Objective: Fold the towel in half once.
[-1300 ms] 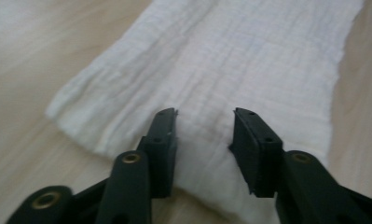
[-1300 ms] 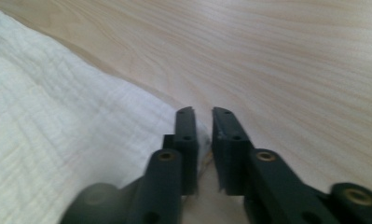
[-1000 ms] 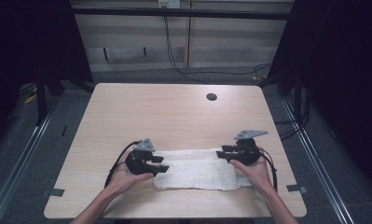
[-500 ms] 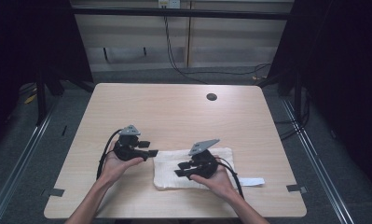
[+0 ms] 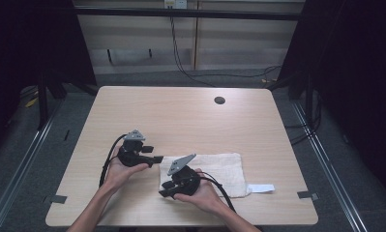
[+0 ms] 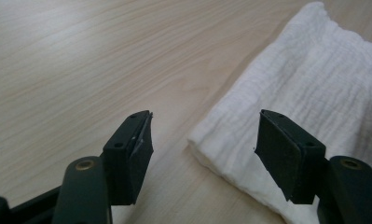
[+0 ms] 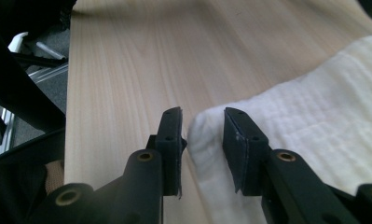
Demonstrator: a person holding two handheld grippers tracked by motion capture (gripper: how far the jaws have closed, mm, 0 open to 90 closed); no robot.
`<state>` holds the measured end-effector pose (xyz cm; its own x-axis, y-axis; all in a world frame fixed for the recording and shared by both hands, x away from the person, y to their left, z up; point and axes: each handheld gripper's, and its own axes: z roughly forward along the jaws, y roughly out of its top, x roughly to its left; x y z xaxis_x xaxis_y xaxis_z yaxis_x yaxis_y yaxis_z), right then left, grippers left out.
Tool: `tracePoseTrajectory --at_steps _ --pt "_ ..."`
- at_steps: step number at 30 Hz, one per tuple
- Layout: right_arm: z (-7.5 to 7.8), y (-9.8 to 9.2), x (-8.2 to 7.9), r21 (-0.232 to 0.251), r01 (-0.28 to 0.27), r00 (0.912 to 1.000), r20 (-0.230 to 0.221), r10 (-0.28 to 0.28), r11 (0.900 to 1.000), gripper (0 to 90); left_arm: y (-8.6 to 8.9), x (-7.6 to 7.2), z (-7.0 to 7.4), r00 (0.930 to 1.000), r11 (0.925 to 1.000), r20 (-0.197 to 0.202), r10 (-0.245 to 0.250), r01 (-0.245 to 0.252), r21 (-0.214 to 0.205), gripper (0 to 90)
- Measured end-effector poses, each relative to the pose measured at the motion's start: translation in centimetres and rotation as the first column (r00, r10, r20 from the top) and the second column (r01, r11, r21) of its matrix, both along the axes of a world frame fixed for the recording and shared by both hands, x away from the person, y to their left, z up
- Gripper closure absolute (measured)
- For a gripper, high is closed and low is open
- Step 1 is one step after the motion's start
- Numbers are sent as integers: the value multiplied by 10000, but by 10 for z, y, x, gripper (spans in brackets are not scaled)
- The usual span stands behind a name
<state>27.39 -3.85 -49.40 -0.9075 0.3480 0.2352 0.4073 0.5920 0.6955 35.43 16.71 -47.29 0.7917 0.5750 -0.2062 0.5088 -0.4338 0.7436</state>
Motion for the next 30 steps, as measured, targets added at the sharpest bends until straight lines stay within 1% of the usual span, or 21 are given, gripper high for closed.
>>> tracePoseTrajectory --at_steps 1,3,4,5,6,7,8,9,11,12,14,16,18,19,21,22,23,25,26,28,30 --pt "-1 1 0 8 -50 10000 23 50 10000 661 -1 -1 1 10000 10000 7 -6 6 -83 359" --pt "-4 4 -3 -302 -12 9993 364 23 9995 625 0 0 0 10000 10000 36 22 -22 -35 359" --pt "-5 5 -4 -172 -70 9991 411 78 9998 617 0 0 0 10000 9999 3 75 -75 -73 359" --pt "-5 6 -6 -311 -98 9973 718 120 9995 647 2 1 0 10000 10000 -13 61 -61 -55 359" --pt "-5 7 -10 -543 -154 9926 1195 218 9984 653 3 1 0 9999 9999 -70 113 -113 -112 360" --pt "-5 8 -12 -683 -244 9877 1527 346 9974 669 4 2 -1 9998 9998 -60 167 -167 -73 362" --pt "-5 9 -14 -770 -141 9844 1738 274 9969 711 5 2 -1 9998 9997 -66 212 -213 -125 362" --pt "-5 8 -13 -803 -130 9826 1836 276 9967 742 6 2 -1 9997 9997 -89 237 -238 -110 363" --pt "-7 5 -8 -550 39 9880 1541 46 9985 820 8 3 -4 9994 9995 -158 293 -295 -127 367" --pt "-8 1 -4 -293 131 9932 1162 -96 9995 844 9 3 -5 9993 9994 -155 333 -335 -127 367" --pt "-10 -2 0 71 233 9976 647 -237 9997 855 11 5 -7 9990 9995 -389 240 -248 -213 384" --pt "-11 -4 1 230 207 9991 366 -215 9995 859 10 6 -10 9985 9996 -510 190 -200 -184 405" --pt "-11 -4 1 173 148 9994 318 -153 9997 860 9 6 -13 9987 9999 -511 22 -29 -137 430" --pt "-10 -4 1 144 152 9993 341 -157 9998 861 8 6 -13 9988 9999 -493 78 -83 -85 444" --pt "-10 -3 0 108 188 9990 410 -192 9998 861 5 7 -15 9990 10000 -443 -39 38 -16 484" --pt "-10 -3 -1 103 183 9991 380 -187 9998 860 4 7 -16 9987 9997 -460 -229 226 -66 527" --pt "-10 -3 -1 85 219 9990 390 -222 9997 860 2 8 -17 9985 9995 -464 -297 293 -93 585" --pt "-9 -2 -3 -39 173 9986 503 -171 9998 860 -4 9 -19 9976 9992 -577 -387 383 -88 584" --pt "-9 -3 -3 -32 171 9988 457 -170 9998 859 -6 8 -20 9976 9992 -553 -406 407 -2 575" --pt "-9 -4 -4 30 184 9989 432 -185 9998 859 -9 7 -22 9965 9984 -648 -524 535 163 568" --pt "-9 -5 -4 -8 134 9990 430 -134 9999 858 -9 7 -23 9965 9990 -762 -332 352 263 543"
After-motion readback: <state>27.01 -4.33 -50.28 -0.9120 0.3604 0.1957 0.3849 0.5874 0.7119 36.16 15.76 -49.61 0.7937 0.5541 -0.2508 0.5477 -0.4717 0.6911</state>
